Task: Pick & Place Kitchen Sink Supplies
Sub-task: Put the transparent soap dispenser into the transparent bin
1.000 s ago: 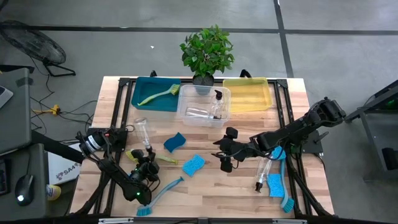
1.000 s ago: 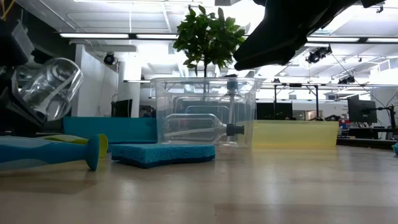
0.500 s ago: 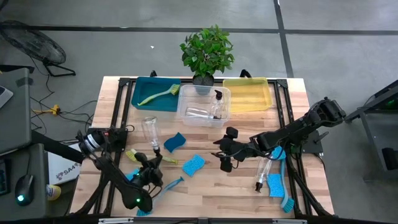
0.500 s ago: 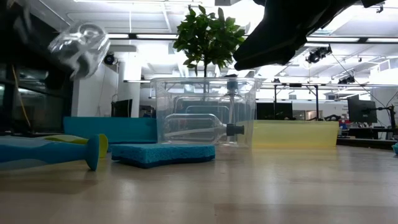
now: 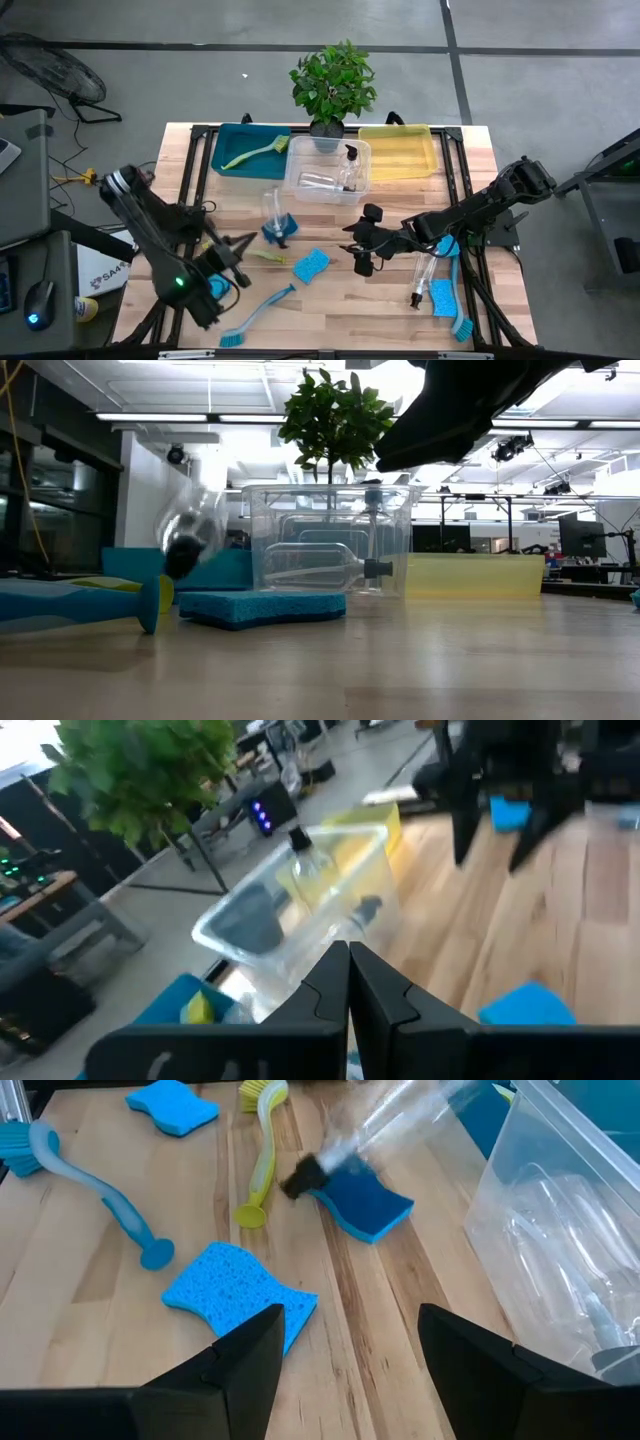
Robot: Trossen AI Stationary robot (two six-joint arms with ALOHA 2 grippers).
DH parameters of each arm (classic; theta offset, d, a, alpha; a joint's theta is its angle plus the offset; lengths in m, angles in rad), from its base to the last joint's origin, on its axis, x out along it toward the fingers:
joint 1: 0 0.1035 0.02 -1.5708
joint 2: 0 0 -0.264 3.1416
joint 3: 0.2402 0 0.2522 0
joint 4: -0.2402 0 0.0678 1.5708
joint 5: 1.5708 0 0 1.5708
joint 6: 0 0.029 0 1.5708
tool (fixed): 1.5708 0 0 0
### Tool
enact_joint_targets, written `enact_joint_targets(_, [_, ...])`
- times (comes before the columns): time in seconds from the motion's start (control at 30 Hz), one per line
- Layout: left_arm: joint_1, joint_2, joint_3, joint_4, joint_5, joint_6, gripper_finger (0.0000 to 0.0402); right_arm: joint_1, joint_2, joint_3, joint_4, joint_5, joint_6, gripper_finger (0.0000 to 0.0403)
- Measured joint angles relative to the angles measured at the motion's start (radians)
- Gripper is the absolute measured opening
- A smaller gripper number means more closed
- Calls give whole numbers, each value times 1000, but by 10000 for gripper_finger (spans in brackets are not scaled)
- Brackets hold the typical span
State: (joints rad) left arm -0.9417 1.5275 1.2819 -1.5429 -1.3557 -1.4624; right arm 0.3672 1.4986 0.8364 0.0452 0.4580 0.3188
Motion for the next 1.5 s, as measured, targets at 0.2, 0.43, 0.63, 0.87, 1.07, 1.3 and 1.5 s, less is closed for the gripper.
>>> enact_joint_targets(0.2, [0,-103,1,7,30,81,1,0,0,0,1,0,-5,224])
enact_joint_targets(0.43, [-1,-60,0,30,127,105,1,-1,0,0,83,-22,-13,224])
enact_joint_targets(0.63, [-1,-17,-5,23,148,94,0,-2,41,0,217,-35,-69,224])
enact_joint_targets(0.87, [18,-27,-185,15,162,-46,0,-32,187,0,340,25,-54,224])
enact_joint_targets(1.07, [66,-49,-390,27,146,-201,0,-45,303,0,529,76,-120,224])
enact_joint_targets(1.3, [157,-89,-567,140,162,-296,0,-56,366,0,563,119,-117,224])
enact_joint_targets(1.5, [261,-144,-655,212,160,-357,0,-73,368,0,576,130,-118,224])
